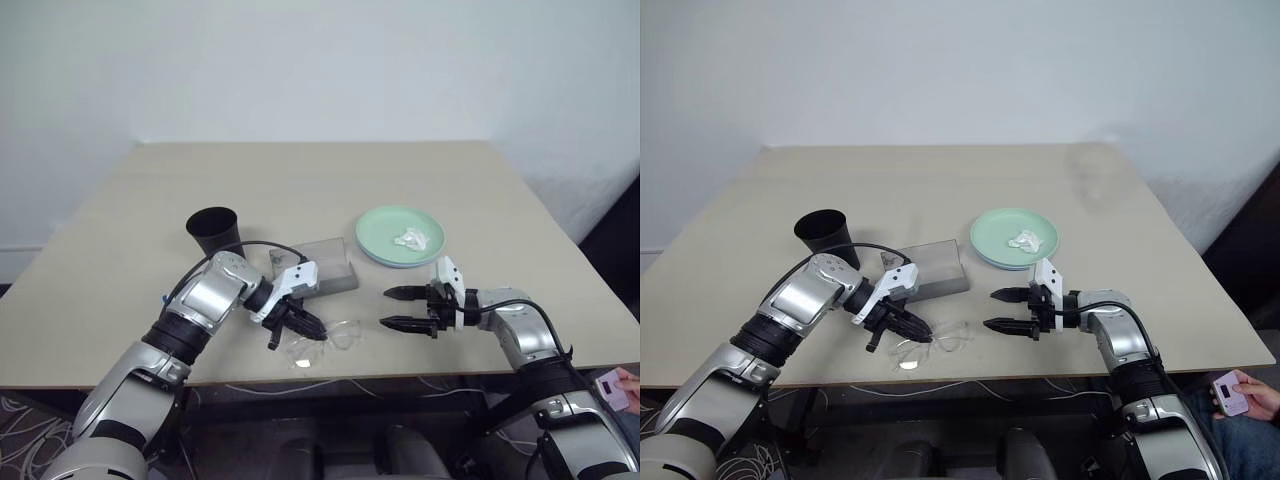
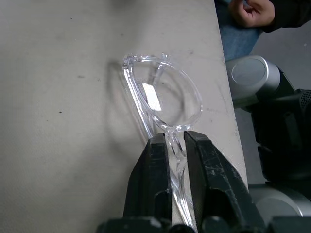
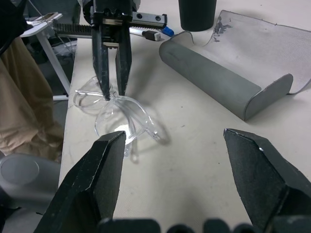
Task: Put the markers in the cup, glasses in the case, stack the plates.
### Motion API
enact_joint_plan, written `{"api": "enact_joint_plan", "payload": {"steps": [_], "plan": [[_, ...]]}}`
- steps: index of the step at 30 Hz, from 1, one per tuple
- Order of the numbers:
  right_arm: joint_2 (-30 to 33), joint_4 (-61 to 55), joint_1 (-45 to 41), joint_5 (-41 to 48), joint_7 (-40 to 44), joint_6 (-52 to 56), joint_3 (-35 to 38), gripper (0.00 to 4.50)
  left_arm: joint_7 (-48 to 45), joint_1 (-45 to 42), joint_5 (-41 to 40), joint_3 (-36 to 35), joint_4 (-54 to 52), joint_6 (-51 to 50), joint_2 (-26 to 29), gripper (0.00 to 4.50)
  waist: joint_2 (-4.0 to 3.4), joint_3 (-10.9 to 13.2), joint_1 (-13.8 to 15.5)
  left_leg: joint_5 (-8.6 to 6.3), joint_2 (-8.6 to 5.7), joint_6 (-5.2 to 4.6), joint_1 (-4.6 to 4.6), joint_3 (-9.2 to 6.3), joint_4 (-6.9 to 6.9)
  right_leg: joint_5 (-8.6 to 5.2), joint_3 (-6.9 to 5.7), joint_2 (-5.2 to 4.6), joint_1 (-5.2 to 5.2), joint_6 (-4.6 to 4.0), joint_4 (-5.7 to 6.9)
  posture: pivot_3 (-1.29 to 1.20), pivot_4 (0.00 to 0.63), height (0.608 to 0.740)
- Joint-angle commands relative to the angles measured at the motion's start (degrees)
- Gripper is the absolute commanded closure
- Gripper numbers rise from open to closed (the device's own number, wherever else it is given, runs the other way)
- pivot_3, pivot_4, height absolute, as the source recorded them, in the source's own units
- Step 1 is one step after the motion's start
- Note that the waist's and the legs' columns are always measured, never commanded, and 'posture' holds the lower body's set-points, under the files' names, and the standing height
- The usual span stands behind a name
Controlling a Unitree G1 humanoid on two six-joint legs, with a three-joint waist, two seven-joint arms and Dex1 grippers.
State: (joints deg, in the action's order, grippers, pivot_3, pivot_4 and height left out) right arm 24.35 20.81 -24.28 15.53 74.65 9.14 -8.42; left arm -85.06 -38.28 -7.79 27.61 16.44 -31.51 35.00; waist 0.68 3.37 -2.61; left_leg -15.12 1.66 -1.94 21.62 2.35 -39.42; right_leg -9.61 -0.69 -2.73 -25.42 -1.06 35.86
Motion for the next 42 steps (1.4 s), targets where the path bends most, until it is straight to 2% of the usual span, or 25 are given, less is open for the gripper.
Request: {"api": "enact_joint_plan", "payload": {"steps": [1, 9, 20, 23, 29, 35, 42], "plan": [[-0.1, -0.5, -2.1, 0.1, -0.3, -1.2, 0.3, 1.0, 0.8, -1.9, -0.1, -2.4, 0.2, 0.5, 0.2, 4.49, 0.0, 0.0, 0.0, 0.0, 0.0, 0.0, 0.0, 0.0, 0.0, 0.0, 0.0, 0.0, 0.0, 0.0, 0.0, 0.0, 0.0, 0.721], [-0.3, 0.7, -2.9, -0.3, -0.9, -1.8, 0.1, 1.0, 1.4, -2.5, -0.2, -3.2, 0.7, 1.8, 0.0, 4.49, 0.0, 0.0, 0.0, 0.0, 0.0, 0.0, 0.0, 0.0, -0.02, 0.0, 0.0, 0.0, 0.0, 0.0, 0.02, 0.0, 0.0, 0.721], [-0.4, 4.9, -4.4, -1.7, -3.2, -4.7, 1.2, 1.0, 1.0, -8.0, -2.3, -9.8, 1.5, 4.0, 0.9, 4.49, 0.02, 0.0, 0.0, 0.0, -0.01, 0.0, 0.03, 0.0, -0.03, 0.07, 0.0, 0.0, -0.01, 0.12, 0.0, 0.0, 0.0, 0.721], [-0.7, 6.5, -5.3, -1.9, -3.4, -5.6, 1.4, 1.0, 5.7, -11.3, -0.6, -12.0, 6.2, 7.4, -0.3, 4.49, 0.03, 0.0, 0.0, 0.0, 0.0, -0.01, 0.03, 0.0, -0.03, 0.07, -0.01, 0.0, -0.01, 0.11, 0.01, 0.0, 0.0, 0.721], [-1.6, 7.1, -6.3, -0.8, -3.7, -6.1, 2.1, 1.0, 20.6, -17.7, 11.4, -8.8, 24.7, 26.4, -2.8, 4.49, 0.04, 0.0, 0.0, 0.01, -0.01, -0.02, -0.02, 0.01, -0.03, 0.09, 0.0, 0.01, 0.04, 0.13, 0.03, 0.0, 0.0, 0.721], [-2.3, 6.5, -5.9, -0.9, -4.3, -6.2, 2.2, 1.0, 21.0, -20.5, 13.9, -8.8, 36.1, 34.5, -7.3, 4.49, 0.08, 0.0, 0.0, -0.01, -0.01, -0.04, 0.13, 0.03, -0.03, 0.14, -0.01, 0.0, -0.04, 0.22, -0.03, 0.0, 0.0, 0.721], [-2.3, 4.7, -4.1, -0.7, -5.2, -5.9, 2.5, 1.0, 20.3, -21.8, 17.0, -8.4, 42.9, 38.1, -10.3, 4.49, 0.13, 0.0, 0.0, -0.02, -0.03, -0.04, 0.12, 0.04, -0.03, 0.16, -0.01, -0.01, -0.03, 0.26, -0.04, 0.0, 0.0, 0.721]]}}
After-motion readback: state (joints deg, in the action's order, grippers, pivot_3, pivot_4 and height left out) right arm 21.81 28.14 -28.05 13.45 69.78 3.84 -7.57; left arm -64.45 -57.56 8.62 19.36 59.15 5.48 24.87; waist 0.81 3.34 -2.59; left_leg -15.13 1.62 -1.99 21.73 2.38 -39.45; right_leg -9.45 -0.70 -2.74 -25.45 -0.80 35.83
